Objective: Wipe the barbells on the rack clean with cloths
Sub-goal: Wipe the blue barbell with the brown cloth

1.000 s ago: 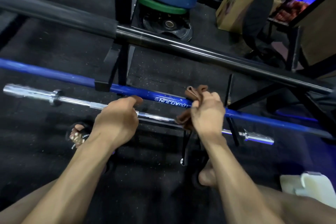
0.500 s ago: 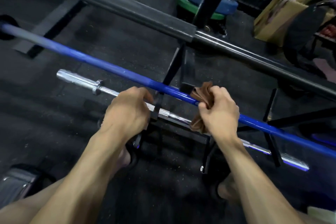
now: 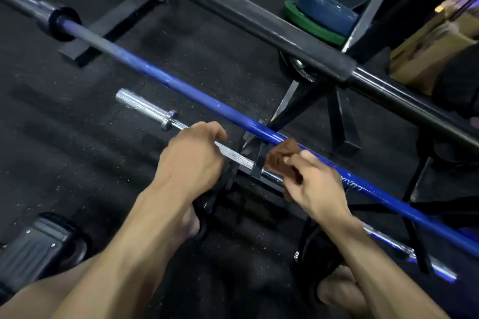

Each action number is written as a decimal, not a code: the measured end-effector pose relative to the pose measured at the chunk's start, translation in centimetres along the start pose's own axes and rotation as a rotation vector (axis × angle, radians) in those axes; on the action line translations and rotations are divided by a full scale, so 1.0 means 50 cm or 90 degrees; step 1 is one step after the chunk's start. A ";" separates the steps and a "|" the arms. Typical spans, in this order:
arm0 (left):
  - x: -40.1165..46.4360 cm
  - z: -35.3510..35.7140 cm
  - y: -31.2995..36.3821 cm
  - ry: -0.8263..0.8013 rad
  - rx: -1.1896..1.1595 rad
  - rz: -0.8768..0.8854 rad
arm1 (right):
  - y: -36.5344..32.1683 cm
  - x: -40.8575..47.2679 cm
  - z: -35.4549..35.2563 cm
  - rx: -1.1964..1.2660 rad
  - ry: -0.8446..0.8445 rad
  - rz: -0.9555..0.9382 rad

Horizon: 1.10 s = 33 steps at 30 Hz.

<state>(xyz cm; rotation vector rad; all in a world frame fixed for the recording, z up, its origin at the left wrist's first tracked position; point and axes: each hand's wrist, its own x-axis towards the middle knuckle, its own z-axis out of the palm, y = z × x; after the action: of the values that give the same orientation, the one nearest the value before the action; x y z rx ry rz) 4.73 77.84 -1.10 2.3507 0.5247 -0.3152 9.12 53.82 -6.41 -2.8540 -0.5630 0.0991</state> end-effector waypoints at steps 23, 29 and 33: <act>0.015 -0.061 -0.022 -0.108 0.071 0.071 | -0.198 0.178 -0.044 0.462 0.190 0.089; 0.028 -0.075 -0.012 -0.153 0.135 0.055 | -0.199 0.221 -0.022 0.401 0.233 0.022; 0.037 -0.082 -0.020 -0.140 0.154 0.057 | -0.169 0.151 0.025 0.330 0.057 -0.018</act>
<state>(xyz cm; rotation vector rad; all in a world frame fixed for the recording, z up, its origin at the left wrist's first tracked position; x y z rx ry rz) 6.23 81.85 0.62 2.5207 0.2881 -0.6162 12.86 64.55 -5.79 -2.3337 -0.4746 0.0950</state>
